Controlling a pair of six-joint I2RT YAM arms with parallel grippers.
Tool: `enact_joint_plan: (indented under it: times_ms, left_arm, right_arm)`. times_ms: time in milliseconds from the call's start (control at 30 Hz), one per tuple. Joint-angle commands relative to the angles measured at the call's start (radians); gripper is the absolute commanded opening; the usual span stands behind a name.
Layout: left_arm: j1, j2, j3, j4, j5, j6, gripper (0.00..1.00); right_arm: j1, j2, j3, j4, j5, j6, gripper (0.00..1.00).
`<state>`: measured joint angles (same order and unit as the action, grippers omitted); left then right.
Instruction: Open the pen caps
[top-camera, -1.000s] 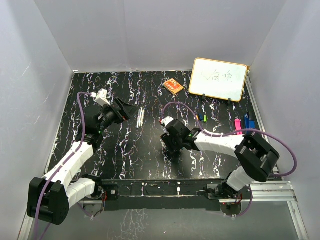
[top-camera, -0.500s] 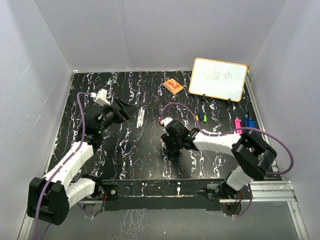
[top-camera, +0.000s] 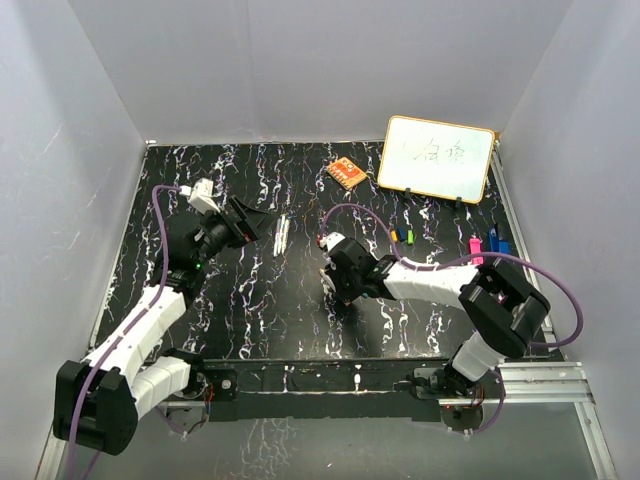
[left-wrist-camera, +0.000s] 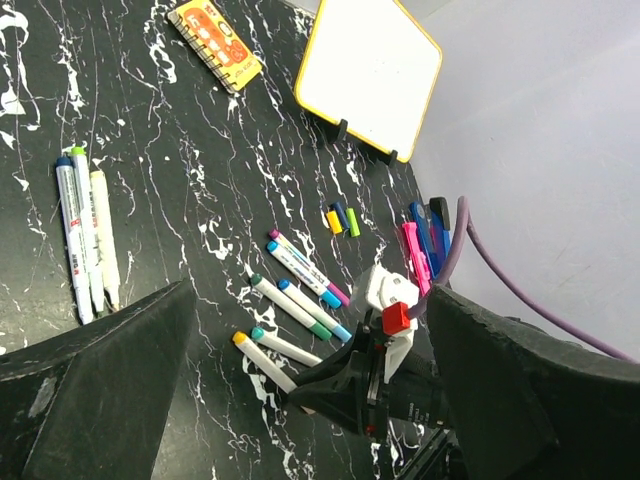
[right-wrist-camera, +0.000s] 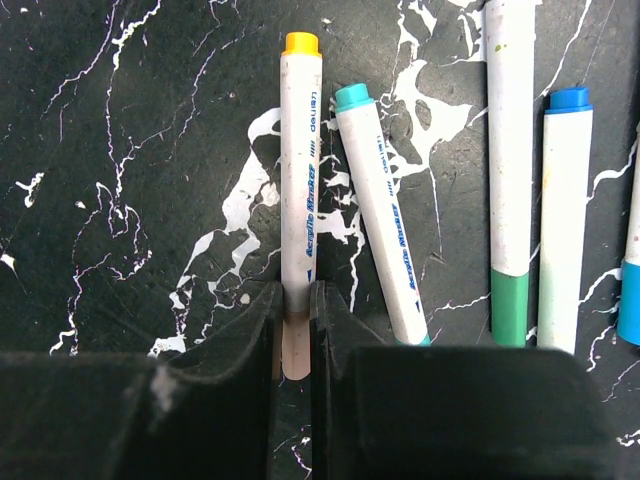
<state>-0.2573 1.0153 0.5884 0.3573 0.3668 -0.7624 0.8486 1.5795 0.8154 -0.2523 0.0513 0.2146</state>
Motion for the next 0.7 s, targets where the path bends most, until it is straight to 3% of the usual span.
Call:
enact_joint_plan:
  times_ms: [0,267,667]
  left_arm:
    - [-0.002,-0.03,-0.034,0.033,0.026,-0.01,0.99]
    - [-0.029,0.01,-0.178,0.226,0.076,-0.163,0.98]
    - [-0.238,0.2,-0.134,0.331,-0.031,-0.196,0.98]
  right_arm:
    - [-0.001,-0.002,0.017,0.017,-0.002,0.001,0.0]
    - [0.0,-0.124,0.06,0.093,0.028,-0.018,0.0]
    - [-0.001,-0.172,0.156,0.102,0.014,-0.02,0.0]
